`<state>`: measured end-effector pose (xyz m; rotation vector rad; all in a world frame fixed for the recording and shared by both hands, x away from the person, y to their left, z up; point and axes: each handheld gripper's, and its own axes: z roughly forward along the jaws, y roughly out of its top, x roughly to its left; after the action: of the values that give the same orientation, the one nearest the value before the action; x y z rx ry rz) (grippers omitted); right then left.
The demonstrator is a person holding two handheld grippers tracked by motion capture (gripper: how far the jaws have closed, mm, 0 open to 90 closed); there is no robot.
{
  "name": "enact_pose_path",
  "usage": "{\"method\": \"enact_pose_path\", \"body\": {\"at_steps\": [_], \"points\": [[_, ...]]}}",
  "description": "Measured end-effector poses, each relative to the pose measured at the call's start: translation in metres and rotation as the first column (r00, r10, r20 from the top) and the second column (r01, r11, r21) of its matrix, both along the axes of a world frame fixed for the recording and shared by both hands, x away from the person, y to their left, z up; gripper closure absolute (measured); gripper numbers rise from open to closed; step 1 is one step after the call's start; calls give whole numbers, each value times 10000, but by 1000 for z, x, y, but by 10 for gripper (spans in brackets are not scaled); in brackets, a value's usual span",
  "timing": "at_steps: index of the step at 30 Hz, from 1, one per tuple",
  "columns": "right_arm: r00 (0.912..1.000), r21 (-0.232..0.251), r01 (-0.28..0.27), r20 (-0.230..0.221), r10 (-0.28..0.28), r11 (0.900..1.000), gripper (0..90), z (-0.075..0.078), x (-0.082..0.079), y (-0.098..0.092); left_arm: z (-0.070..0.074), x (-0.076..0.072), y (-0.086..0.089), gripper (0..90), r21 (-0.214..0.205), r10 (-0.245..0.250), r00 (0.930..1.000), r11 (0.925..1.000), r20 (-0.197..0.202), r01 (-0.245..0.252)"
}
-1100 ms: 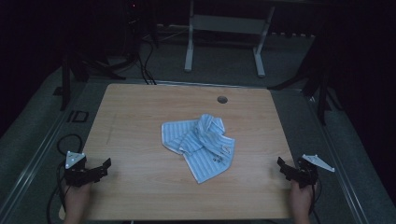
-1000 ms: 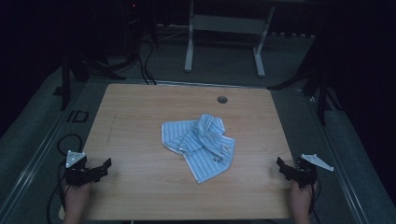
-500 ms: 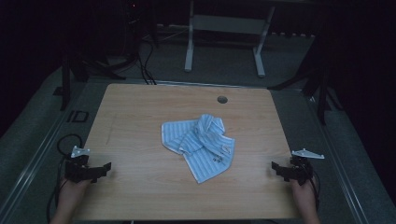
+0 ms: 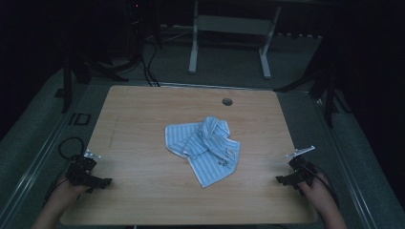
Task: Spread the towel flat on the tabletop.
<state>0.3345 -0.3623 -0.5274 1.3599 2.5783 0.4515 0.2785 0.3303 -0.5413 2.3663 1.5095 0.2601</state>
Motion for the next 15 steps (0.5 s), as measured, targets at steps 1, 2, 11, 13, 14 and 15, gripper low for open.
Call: {"method": "enact_pose_path", "body": {"at_steps": [1,2,11,13,14,15], "points": [[9997,-132,-165,-181,163,9998,131,1,1,2,1,0,1,39,96,-74,9999,9999,-146,75],[9990,-193,-327,-323,321,9993,131,2,2,4,1,0,1,39,194,-70,9996,9998,-266,75],[9740,-1370,-1630,-1805,1371,9771,131,4,10,20,9,-3,-1,40,625,-806,9932,9943,-844,860],[9628,-1628,-1883,-2251,1494,9685,132,3,11,23,10,-4,-3,40,797,-1128,9868,9893,-1159,1224],[9570,-1704,-2026,-2433,1581,9643,135,3,12,25,11,-5,-5,41,950,-1334,9828,9847,-1276,1460],[9497,-1790,-2229,-2617,1720,9582,136,3,12,26,12,-5,-7,48,1060,-1557,9788,9797,-1330,1703]]}}
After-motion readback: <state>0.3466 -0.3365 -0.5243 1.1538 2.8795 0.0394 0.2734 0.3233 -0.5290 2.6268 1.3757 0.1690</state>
